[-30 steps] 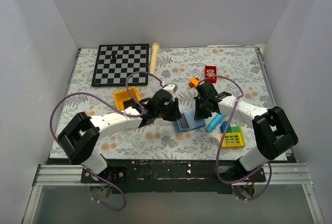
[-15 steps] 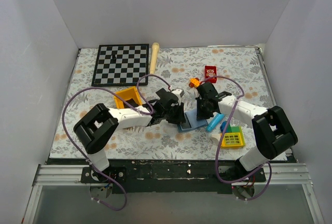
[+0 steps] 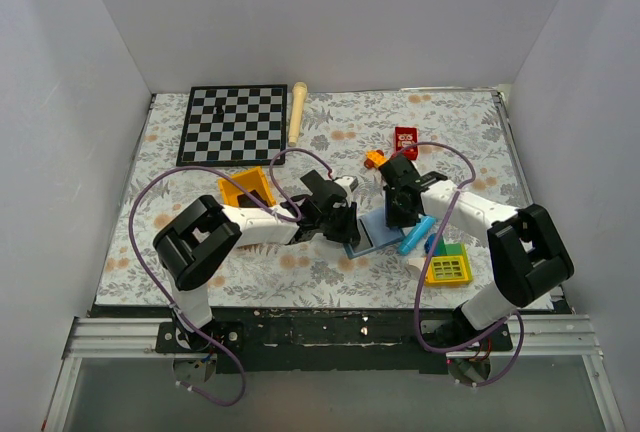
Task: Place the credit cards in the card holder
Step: Turn over the card slot in the card holder.
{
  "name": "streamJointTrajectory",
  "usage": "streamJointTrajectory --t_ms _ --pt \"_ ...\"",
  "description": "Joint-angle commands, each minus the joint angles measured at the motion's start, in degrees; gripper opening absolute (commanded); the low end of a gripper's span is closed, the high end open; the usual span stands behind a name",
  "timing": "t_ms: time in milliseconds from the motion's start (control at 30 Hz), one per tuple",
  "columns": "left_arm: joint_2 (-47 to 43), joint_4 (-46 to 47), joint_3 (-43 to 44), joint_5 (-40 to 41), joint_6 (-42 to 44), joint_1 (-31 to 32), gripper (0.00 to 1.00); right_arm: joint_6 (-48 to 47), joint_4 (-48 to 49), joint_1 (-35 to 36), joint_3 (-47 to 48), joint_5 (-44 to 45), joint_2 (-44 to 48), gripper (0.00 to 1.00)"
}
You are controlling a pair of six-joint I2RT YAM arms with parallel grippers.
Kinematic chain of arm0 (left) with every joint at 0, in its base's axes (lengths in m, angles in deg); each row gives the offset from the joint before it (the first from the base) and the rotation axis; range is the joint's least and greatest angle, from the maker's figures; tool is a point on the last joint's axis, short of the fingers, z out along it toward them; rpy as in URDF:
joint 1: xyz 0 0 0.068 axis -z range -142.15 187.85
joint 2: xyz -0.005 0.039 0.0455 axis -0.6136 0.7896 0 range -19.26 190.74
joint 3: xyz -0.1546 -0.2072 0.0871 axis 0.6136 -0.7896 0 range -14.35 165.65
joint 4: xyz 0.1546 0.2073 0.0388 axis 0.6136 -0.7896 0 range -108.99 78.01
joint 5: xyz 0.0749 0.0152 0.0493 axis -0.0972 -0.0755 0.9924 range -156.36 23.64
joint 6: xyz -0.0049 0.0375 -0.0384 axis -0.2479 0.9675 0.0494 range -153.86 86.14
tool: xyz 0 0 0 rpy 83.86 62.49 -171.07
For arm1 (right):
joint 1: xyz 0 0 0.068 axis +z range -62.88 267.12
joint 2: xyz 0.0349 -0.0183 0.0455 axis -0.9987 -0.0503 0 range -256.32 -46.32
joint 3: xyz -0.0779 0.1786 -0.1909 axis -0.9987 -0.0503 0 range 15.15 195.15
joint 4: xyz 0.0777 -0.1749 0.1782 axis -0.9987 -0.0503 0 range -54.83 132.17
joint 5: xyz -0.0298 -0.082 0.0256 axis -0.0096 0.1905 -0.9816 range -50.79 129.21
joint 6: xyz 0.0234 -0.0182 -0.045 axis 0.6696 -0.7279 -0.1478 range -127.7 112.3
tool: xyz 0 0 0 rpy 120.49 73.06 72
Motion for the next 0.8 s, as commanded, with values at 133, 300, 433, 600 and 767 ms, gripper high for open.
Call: streamJointTrajectory --t_ms 133,300,433,600,767 --pt "0.5 -0.8 -1.7 1.0 0.3 0.4 0.19 -1.5 0.2 -0.8 3.0 0.4 -2.1 0.34" --pt "0.1 -0.9 -2.2 1.7 0.2 0.4 0.19 -1.8 2.9 -0.8 2.2 -4.7 -3.4 0.32" --pt "-0.1 -0.7 -2.4 1.9 0.0 0.4 0.18 -1.4 6.3 -0.8 0.1 -9.1 -3.0 0.31" --pt "-0.2 -0.6 -2.7 1.9 0.0 0.4 0.18 -1.6 10.1 -0.8 -1.9 -14.5 -2.0 0.31" --pt "-0.3 -0.7 -2.8 2.1 -0.3 0.4 0.18 -1.1 12.4 -0.8 -3.2 -18.0 -1.7 0.31"
